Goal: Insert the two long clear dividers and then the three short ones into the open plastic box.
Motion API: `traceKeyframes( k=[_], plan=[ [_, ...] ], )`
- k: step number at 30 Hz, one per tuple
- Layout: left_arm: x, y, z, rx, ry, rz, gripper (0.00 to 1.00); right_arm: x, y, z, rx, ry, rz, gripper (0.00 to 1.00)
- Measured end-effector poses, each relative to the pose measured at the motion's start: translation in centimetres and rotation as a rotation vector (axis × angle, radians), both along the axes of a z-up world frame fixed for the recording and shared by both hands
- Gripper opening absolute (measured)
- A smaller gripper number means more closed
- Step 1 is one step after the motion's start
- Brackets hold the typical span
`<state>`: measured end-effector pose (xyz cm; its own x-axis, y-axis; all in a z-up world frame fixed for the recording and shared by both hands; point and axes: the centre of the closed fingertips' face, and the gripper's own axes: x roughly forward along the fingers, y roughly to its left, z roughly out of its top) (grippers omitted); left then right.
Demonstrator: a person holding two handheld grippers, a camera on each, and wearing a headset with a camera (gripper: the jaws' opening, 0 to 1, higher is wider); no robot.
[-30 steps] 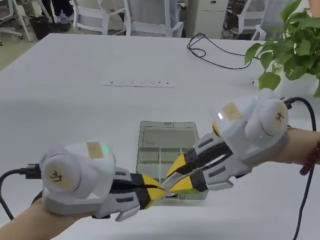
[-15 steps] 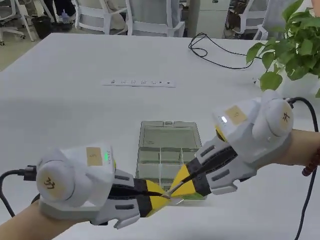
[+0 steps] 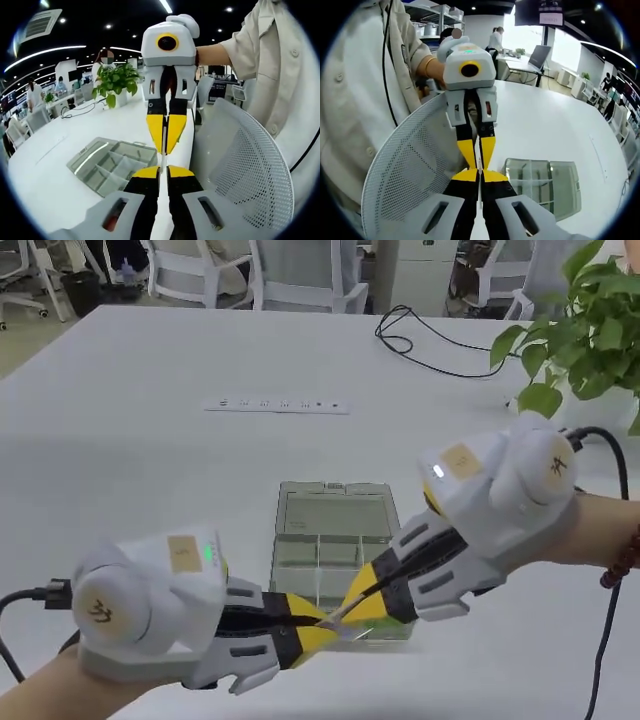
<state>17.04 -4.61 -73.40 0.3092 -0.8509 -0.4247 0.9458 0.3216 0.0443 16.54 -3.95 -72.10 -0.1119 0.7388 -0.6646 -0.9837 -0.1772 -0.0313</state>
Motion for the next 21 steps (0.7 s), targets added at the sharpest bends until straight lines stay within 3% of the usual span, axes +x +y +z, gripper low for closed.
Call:
traceKeyframes(
  k=[3,10,17,21],
  plan=[
    [0.1,0.1,0.0,-0.006,0.002,0.014,0.12,0.5,-0.4,-0.2,-0.019,-0.014,-0.018,0.02],
    [0.4,0.7,-0.3,-0.008,0.009,0.056,0.20,1.9,-1.5,-0.5,-0.074,-0.015,-0.091,0.02],
    [0.8,1.2,-0.3,-0.045,0.025,0.111,0.29,3.9,-3.4,-1.5,-0.190,-0.034,-0.193,0.02],
    [1.4,1.6,-0.1,-0.076,0.040,0.158,0.34,4.6,-3.8,-1.7,-0.233,-0.047,-0.202,0.02]
  ],
)
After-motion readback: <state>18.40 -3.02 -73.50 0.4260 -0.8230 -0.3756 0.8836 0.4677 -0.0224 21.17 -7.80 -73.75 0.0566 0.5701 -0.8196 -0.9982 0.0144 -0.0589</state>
